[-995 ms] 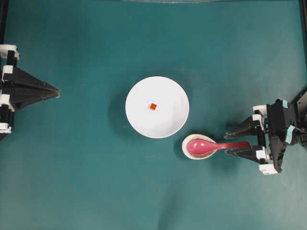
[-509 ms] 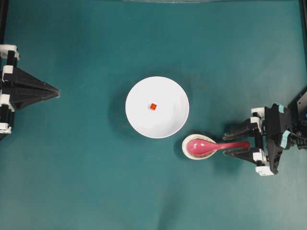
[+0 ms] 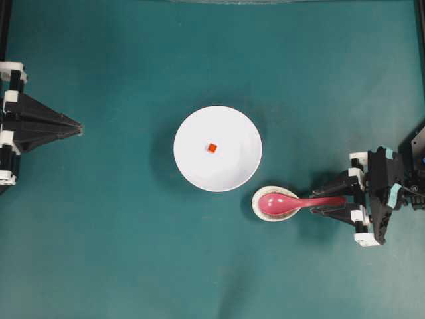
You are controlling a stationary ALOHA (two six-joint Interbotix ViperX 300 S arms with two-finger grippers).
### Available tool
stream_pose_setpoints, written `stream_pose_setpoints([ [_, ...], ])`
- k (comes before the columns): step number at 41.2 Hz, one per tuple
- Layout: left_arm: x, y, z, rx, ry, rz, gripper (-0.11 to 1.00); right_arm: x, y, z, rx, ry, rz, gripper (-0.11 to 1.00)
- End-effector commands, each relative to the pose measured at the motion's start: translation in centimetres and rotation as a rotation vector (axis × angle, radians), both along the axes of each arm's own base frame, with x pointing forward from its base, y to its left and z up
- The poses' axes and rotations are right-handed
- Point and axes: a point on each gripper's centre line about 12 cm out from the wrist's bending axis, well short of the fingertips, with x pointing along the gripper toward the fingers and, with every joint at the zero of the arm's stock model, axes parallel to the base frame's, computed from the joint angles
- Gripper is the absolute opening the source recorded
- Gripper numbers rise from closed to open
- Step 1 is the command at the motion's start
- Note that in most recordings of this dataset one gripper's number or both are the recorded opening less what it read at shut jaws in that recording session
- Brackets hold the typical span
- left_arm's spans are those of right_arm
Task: Grip the spoon and scoop the red block from the bowl with right arm.
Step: 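Lower the open right gripper around the pink spoon handle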
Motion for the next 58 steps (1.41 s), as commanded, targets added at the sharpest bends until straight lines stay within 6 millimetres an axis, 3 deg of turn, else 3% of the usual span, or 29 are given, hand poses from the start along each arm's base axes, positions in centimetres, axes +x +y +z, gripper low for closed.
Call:
stream_pose_setpoints([
  [1,0.31,0.00,0.89,0.003,-0.020,-0.001,0.02,0.44,0.34,0.51,0.012,-0.029,0.001,0.41],
  [58,0.27,0.00,0.69,0.006,-0.003,-0.001,0.02,0.88,-0.01,-0.45,-0.015,-0.027,-0.046,0.41],
])
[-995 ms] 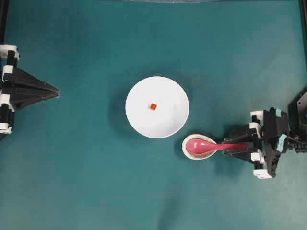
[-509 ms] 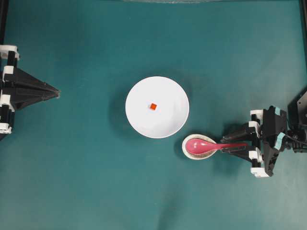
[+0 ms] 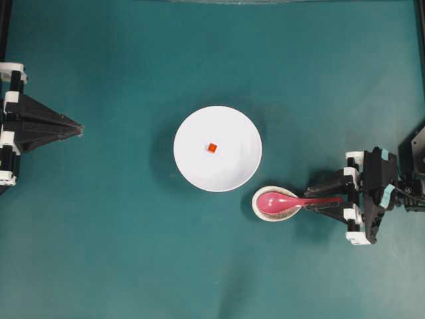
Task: Grip the spoon and scoop the red block from the bowl with right arm.
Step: 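Lower the open right gripper around the pink spoon handle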
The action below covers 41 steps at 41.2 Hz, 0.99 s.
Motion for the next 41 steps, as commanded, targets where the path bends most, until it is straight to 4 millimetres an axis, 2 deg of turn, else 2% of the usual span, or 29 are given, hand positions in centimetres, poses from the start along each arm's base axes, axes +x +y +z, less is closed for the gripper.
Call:
stream_pose_setpoints([
  [1,0.29,-0.03,0.92,0.003,-0.021,-0.002,0.02,0.15,0.22,0.23,0.004,-0.017,0.004,0.41],
  [41,0.25,-0.03,0.72,0.011,-0.005,-0.003,0.02,-0.12,0.37,0.02,-0.111,-0.010,0.077,0.40],
])
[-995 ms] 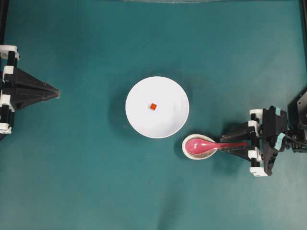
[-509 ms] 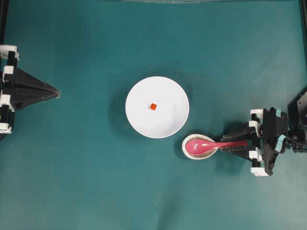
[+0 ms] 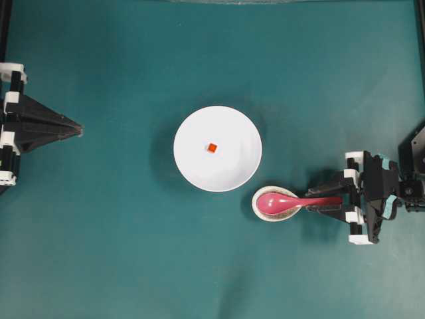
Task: Grip the spoon and scoop the red block from the bowl with right arm.
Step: 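Lower the open right gripper around the pink spoon handle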
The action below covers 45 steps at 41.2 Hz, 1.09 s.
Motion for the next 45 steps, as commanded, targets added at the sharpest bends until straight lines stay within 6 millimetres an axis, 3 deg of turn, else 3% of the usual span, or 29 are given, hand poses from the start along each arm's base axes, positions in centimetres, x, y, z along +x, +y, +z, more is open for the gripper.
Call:
stream_pose_setpoints([
  [1,0.29,0.00,0.93,0.004,-0.018,-0.001,0.02,0.14,0.24,0.24,-0.001,-0.014,0.010,0.40],
  [40,0.29,0.00,0.93,0.004,-0.018,-0.001,0.02,0.18,0.22,0.31,-0.043,-0.020,0.029,0.35],
  [45,0.29,-0.03,0.93,0.006,-0.018,-0.003,0.02,0.18,0.22,0.31,-0.046,-0.020,0.031,0.31],
])
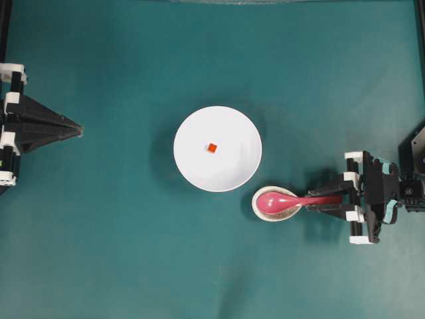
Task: Grip the spoon and scoop the red block from the bowl with right arm.
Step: 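Lower the open right gripper around the pink spoon handle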
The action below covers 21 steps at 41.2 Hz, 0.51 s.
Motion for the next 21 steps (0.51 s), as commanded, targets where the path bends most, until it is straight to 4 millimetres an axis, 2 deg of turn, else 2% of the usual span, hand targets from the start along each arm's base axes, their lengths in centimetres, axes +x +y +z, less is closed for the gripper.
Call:
stream_pose_setpoints([
  [1,0.29,0.00,0.90,0.003,-0.020,-0.001,0.02,0.19,0.20,0.32,0.000,-0.020,0.007,0.30],
  [8,0.28,-0.03,0.85,0.004,-0.020,-0.002,0.02,0.14,0.17,0.30,0.000,-0.019,0.007,0.24],
  [21,0.29,0.00,0.92,0.004,-0.021,-0.001,0.02,0.23,0.24,0.29,0.002,-0.015,0.005,0.24],
])
